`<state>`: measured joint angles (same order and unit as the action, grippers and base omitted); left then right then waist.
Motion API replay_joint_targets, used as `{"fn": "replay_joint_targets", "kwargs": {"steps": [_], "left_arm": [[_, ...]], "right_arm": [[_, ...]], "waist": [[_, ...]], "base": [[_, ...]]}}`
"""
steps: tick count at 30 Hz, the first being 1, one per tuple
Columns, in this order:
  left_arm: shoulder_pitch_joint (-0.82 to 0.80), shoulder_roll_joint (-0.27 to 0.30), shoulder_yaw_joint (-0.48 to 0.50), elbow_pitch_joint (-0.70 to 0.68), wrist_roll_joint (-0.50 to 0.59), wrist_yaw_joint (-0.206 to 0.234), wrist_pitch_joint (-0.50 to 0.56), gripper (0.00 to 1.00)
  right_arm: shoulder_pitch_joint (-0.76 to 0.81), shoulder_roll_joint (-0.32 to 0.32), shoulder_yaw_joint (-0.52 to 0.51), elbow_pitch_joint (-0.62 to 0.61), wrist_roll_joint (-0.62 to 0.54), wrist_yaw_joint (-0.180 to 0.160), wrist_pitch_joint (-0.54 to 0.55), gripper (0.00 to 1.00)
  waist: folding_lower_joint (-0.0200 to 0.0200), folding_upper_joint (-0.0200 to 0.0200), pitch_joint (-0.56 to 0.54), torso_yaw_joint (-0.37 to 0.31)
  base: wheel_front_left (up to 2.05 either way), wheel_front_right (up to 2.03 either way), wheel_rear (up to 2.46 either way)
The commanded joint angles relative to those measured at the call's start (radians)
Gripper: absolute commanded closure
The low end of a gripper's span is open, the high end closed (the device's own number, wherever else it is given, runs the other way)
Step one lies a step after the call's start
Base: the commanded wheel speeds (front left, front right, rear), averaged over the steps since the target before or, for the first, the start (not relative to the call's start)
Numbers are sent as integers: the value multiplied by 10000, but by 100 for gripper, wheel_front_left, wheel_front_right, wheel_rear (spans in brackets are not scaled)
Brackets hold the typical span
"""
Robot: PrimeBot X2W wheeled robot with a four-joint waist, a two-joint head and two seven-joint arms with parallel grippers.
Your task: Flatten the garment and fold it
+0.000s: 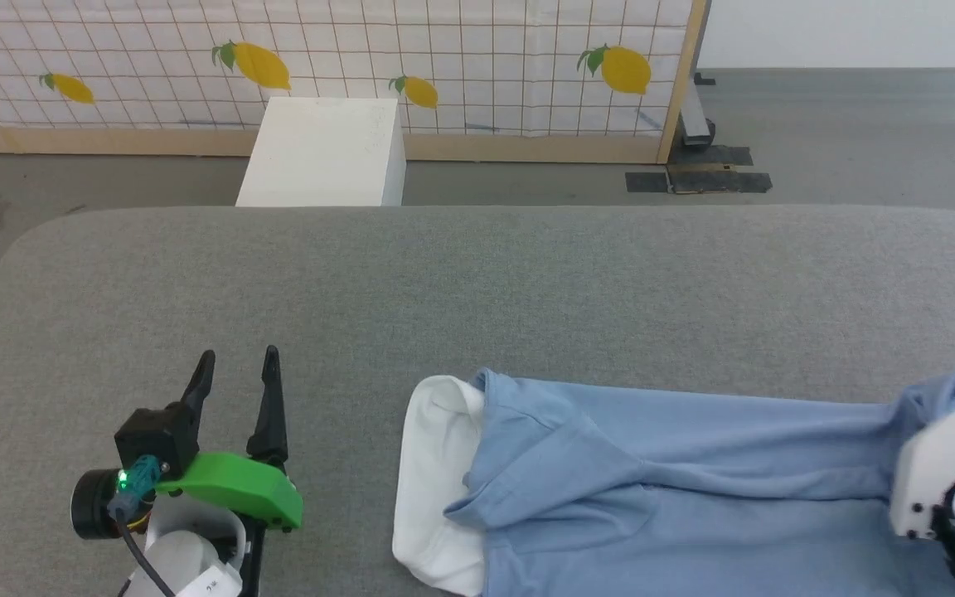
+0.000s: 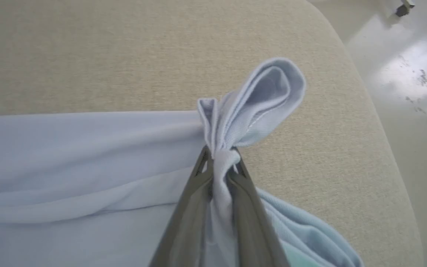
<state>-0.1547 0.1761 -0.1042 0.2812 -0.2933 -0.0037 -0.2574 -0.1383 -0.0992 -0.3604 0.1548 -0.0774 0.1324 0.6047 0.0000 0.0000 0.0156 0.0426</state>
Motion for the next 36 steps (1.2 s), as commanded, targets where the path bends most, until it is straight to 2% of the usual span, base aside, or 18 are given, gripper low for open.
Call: {"fn": "replay_joint_targets", "kwargs": {"steps": [1, 5, 7, 11, 14, 18, 25, 26, 27, 28, 29, 30, 36], "left_arm": [[70, -56, 40, -10, 51, -56, -43, 0], [62, -81, 15, 40, 104, -110, -43, 0], [32, -97, -6, 71, 119, -142, -43, 0], [-54, -141, -63, 107, 149, -198, -43, 0], [-167, -185, -95, 108, 164, -248, -43, 0], [-357, -264, -140, 89, 197, -306, -43, 0], [-713, -458, -184, 139, 235, -419, -43, 0], [-812, -515, -153, 147, 265, -448, -43, 0], [-842, -539, -142, 155, 277, -455, -43, 0], [-857, -557, -132, 166, 289, -463, -43, 0], [-873, -577, -123, 182, 303, -473, -43, 0], [-882, -595, -115, 202, 313, -483, -43, 0], [-809, -656, 41, 284, 374, -506, -43, 0]], "right_arm": [[291, 104, 458, -808, 335, -17, 462, 100], [1046, 236, 2402, -3895, 1248, -17, 2124, 100], [1161, 225, 3392, -4934, 1518, -17, 2610, 100], [856, 122, 5074, -5744, 1802, -17, 2825, 100], [276, 78, 6230, -5334, 1874, -17, 2550, 100], [-596, 169, 7475, -4029, 1806, -17, 1923, 100], [-1862, 459, 8714, -887, 2215, -17, 738, 100], [-2287, 481, 9012, 209, 2638, -17, 285, 100], [-2422, 484, 9108, 558, 2906, -17, 120, 100], [-2509, 485, 9159, 849, 3128, -17, 25, 83], [-2639, 486, 9277, 1192, 3297, -17, -45, 51], [-2709, 486, 9349, 1443, 3492, -17, -86, 0], [-2972, 488, 9629, 1887, 4613, -17, -868, 0]], "waist": [[0, 0, -28, 16], [0, 0, -50, 81], [0, 0, -34, 132], [0, 0, 62, 264], [0, 0, 223, 418], [0, 0, 565, 695], [0, 0, 1108, 1177], [0, 0, 1276, 1275], [0, 0, 1327, 1298], [0, 0, 1347, 1310], [0, 0, 1393, 1323], [0, 0, 1404, 1328], [0, 0, 1319, 1149]], "base": [[0, 0, 0], [0, 0, 0], [0, 0, 0], [0, 0, 0], [0, 0, 0], [0, 0, 0], [0, 0, 0], [0, 0, 0], [0, 0, 0], [0, 0, 0], [0, 0, 0], [0, 0, 0], [0, 0, 0]]}}
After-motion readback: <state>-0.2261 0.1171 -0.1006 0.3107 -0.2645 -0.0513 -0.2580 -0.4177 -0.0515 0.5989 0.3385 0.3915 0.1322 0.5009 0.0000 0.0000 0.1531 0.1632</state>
